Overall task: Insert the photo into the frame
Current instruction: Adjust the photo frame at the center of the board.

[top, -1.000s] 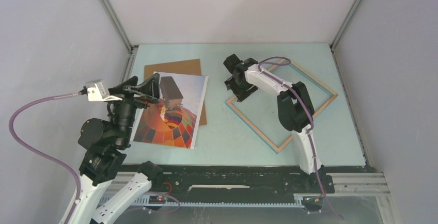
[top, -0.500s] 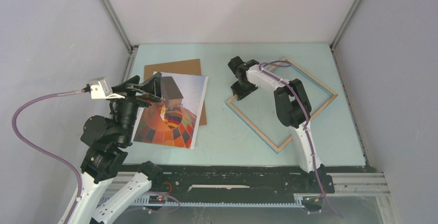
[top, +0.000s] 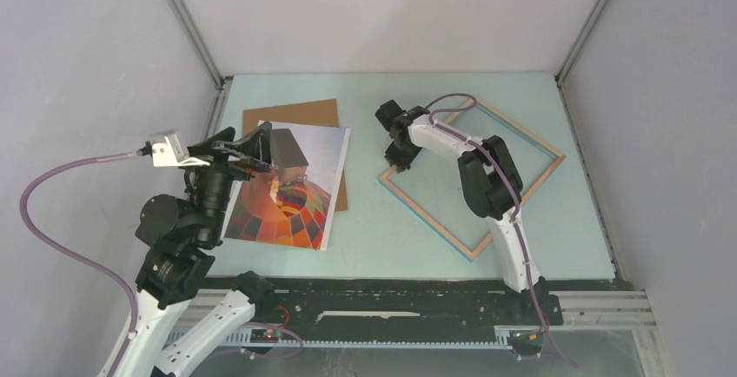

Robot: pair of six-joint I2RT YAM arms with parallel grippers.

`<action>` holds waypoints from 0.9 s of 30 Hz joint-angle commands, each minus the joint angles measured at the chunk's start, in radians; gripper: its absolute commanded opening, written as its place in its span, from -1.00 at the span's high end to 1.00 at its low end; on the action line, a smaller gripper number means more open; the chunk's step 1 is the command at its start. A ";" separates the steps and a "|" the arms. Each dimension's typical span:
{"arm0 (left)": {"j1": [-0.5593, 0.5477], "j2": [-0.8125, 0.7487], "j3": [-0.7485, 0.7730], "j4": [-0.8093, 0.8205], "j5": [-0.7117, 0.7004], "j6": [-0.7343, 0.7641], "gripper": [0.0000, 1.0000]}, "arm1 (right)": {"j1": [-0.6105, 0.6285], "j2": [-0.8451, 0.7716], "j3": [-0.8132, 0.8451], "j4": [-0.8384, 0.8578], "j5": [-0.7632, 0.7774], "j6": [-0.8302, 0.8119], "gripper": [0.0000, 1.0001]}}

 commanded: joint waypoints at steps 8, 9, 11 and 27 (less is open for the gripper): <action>-0.005 -0.001 0.001 0.028 0.003 0.002 -1.00 | 0.095 -0.144 -0.286 0.159 -0.159 -0.510 1.00; -0.005 0.001 -0.001 0.028 0.003 0.002 -1.00 | 0.095 -0.150 -0.306 0.188 -0.217 -0.566 1.00; -0.005 0.005 -0.002 0.028 0.003 0.002 -1.00 | 0.092 -0.145 -0.322 0.203 -0.307 -0.631 1.00; -0.005 0.031 -0.002 0.027 0.007 0.004 -1.00 | 0.136 -0.297 -0.375 0.166 -0.227 -0.760 0.53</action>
